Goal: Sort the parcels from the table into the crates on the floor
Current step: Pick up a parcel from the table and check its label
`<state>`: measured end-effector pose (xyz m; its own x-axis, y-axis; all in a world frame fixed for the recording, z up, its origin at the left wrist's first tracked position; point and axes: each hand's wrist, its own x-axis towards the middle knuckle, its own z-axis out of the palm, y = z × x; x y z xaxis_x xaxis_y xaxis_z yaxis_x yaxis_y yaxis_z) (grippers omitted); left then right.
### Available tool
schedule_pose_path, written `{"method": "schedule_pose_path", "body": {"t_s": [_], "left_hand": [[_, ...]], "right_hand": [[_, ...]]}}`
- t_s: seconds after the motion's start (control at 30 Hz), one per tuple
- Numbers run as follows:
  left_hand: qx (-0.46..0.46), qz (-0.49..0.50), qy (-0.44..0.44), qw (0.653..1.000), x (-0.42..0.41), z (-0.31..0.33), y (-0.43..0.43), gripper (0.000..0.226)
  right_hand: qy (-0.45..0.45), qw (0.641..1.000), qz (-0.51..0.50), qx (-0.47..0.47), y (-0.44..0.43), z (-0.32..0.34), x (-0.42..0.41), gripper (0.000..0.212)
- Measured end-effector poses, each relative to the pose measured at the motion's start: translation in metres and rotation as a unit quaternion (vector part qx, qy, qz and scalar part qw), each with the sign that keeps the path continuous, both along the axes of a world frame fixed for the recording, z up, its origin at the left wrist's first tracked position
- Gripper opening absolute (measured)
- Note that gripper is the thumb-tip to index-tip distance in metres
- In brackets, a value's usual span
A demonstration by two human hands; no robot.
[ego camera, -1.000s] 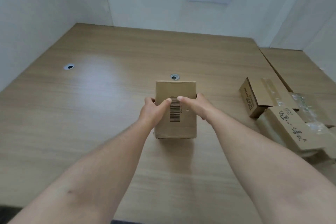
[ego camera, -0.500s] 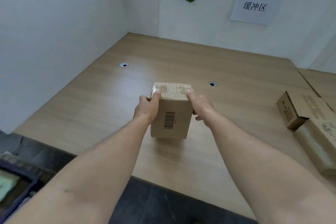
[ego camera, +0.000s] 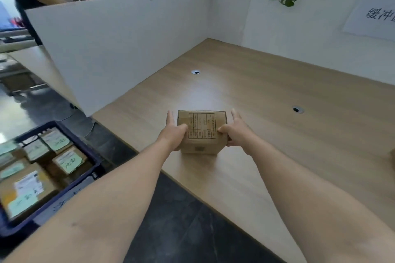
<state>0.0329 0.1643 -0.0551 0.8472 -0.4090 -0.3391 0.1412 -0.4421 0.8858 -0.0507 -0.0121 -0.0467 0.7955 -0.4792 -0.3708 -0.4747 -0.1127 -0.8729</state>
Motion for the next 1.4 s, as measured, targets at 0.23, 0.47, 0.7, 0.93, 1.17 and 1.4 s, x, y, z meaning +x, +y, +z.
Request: {"method": "schedule_pose_path", "body": {"t_s": [0.23, 0.47, 0.7, 0.93, 1.17, 1.4], "left_hand": [[0.064, -0.013, -0.049, 0.997, -0.02, -0.011, 0.031, 0.083], [0.074, 0.086, 0.008, 0.993, -0.033, -0.029, 0.044, 0.046], [0.115, 0.132, 0.043, 0.984, -0.048, -0.052, 0.053, 0.031], [0.127, 0.108, 0.015, 0.986, -0.045, -0.055, 0.098, 0.076], [0.06, 0.126, 0.002, 0.99, -0.034, -0.047, 0.171, 0.107], [0.048, 0.181, -0.017, 0.982, -0.004, -0.046, 0.298, 0.105]], "right_hand": [[0.021, 0.986, 0.158, -0.055, 0.016, -0.011, -0.001, 0.085], [0.031, 0.981, 0.187, -0.037, 0.034, -0.034, -0.007, 0.055], [0.026, 0.984, 0.174, -0.029, 0.044, -0.062, -0.01, 0.01], [0.017, 0.97, 0.224, -0.094, 0.08, -0.065, 0.004, 0.031], [-0.018, 0.951, 0.273, -0.146, 0.155, -0.052, 0.046, 0.049], [-0.028, 0.916, 0.347, -0.198, 0.281, -0.05, 0.097, 0.054]]}}
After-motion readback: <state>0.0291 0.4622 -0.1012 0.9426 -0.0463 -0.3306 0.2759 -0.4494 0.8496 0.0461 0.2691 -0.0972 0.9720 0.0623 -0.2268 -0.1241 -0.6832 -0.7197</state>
